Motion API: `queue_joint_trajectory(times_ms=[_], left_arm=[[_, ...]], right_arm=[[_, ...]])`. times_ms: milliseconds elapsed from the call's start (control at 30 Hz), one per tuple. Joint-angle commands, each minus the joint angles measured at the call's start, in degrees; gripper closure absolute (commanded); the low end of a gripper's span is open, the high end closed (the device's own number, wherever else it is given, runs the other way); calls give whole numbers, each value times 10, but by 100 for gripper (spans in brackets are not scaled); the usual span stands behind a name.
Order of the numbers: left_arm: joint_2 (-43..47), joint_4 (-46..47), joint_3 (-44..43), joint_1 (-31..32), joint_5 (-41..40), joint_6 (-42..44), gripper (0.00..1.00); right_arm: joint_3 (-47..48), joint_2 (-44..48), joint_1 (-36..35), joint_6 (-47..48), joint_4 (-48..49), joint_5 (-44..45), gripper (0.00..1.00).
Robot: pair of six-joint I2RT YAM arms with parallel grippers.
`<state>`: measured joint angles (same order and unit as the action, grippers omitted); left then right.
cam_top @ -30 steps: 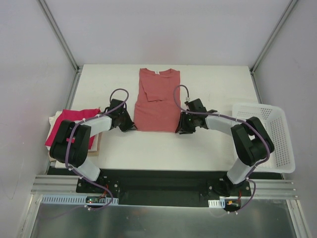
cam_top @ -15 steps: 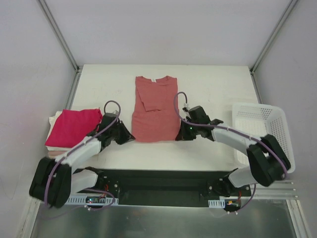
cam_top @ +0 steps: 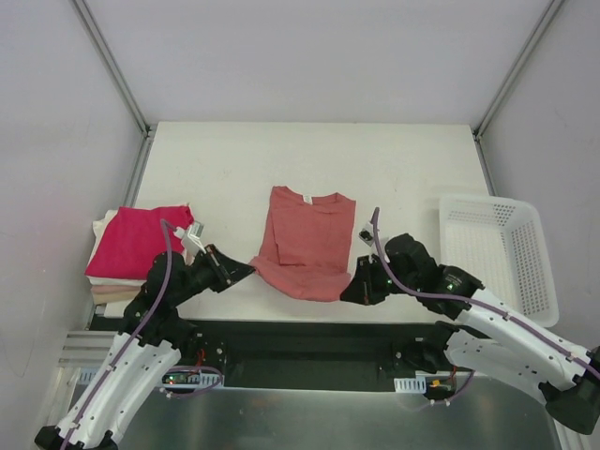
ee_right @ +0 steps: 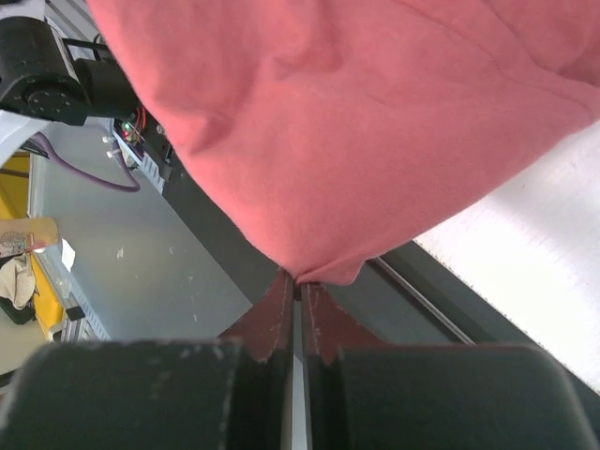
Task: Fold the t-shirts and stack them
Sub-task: Fold the tshirt
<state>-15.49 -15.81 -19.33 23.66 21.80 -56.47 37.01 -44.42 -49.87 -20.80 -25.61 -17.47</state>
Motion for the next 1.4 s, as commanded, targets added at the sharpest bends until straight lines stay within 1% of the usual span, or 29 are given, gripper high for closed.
queue_joint_trajectory(times_ms=[0,67,200,467,600,800,933,967,1033,1067,1133,1167,1200,1233,1267,1300,1333,1367], left_arm=[[-51,-26,-80,2,-31,15,100],[-96,-26,-100,2,-46,27,100],[-166,-26,-160,2,-116,48,100],[-313,-16,-260,2,-176,99,100],[-373,-2,-306,-1,-201,117,100],[-486,25,-371,-27,-179,142,100],[-560,43,-416,-41,-164,151,100],[-592,49,-426,-45,-162,152,100],[-626,54,-464,-55,-148,161,100],[-664,57,-478,-57,-142,164,100],[-704,57,-520,-66,-120,172,100],[-744,58,-549,-69,-113,174,100],[-764,59,-565,-71,-104,176,100],[-805,58,-582,-75,-91,178,100],[-824,58,-613,-77,-89,180,100],[-843,58,-630,-78,-86,182,100],[-881,58,-646,-78,-84,185,100],[-901,58,-677,-78,-84,188,100]], right_arm=[[45,-1,2,5,-37,-16,99],[63,-23,10,24,-45,-31,99],[104,-64,67,57,-57,-41,99],[177,-138,172,102,-59,-100,99],[201,-190,207,117,-59,-132,99],[230,-268,263,127,-48,-185,99],[242,-320,302,103,-16,-208,99],[247,-331,313,101,-9,-208,99],[273,-369,326,104,-7,-215,99],[284,-384,339,106,-7,-218,99],[308,-427,353,106,-7,-223,99],[316,-441,366,106,-7,-225,99],[324,-468,372,108,-7,-225,100],[335,-481,377,110,-8,-223,99],[355,-495,387,112,-6,-221,99],[367,-524,391,113,-7,-216,99],[377,-539,394,115,-7,-206,99],[404,-572,401,117,-7,-199,99]])
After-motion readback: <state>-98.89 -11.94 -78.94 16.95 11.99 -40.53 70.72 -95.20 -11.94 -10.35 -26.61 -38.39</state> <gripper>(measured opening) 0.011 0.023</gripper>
